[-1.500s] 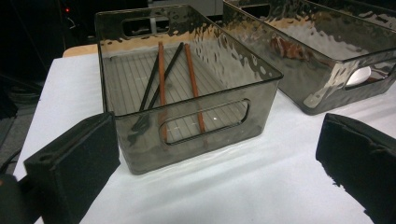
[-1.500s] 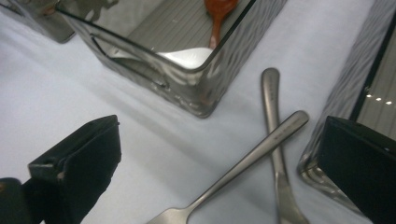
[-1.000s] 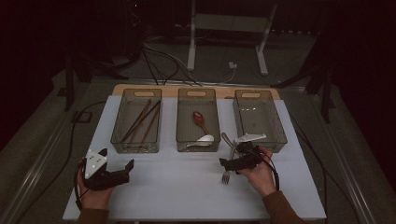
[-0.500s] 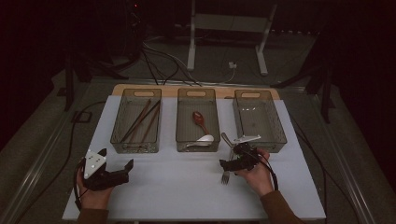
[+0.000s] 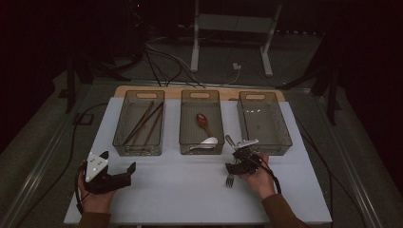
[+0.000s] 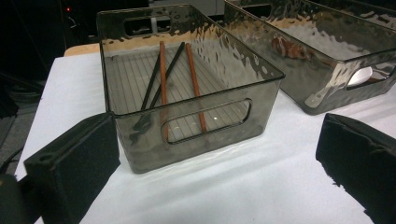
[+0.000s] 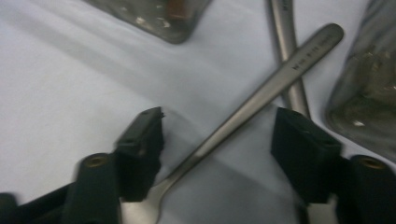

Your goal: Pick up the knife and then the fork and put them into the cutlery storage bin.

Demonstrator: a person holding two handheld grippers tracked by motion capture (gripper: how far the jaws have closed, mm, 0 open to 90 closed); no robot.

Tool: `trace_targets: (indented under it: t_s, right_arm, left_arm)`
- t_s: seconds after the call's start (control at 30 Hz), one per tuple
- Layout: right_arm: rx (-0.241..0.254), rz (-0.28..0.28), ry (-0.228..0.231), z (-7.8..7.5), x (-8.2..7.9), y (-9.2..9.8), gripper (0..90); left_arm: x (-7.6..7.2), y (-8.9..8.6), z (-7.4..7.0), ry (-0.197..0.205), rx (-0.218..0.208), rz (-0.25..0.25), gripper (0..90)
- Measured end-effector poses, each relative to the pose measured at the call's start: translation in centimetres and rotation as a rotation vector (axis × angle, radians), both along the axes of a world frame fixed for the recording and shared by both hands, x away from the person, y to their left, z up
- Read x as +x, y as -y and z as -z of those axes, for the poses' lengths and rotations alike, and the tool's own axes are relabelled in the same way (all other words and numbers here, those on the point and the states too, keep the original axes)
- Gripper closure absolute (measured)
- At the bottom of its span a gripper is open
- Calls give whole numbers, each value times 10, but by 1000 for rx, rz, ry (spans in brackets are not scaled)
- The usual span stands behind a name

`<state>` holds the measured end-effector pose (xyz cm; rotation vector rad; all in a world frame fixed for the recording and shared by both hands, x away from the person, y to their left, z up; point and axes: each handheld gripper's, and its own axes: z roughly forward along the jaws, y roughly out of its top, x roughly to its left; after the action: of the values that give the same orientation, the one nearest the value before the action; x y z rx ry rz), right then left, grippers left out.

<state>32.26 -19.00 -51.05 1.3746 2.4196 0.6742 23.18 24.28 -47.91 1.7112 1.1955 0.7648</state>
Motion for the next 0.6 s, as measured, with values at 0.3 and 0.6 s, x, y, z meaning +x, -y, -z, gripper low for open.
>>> trace_targets:
  t_s: [0.3, 0.6]
  right_arm:
    - [-12, -18, -12, -4, 0, 2, 652]
    - [-13, 9, -20, -4, 2, 8, 812]
  left_arm:
    - [0, 0, 0, 0, 1, 1, 7]
    - [0, 0, 0, -1, 1, 1, 6]
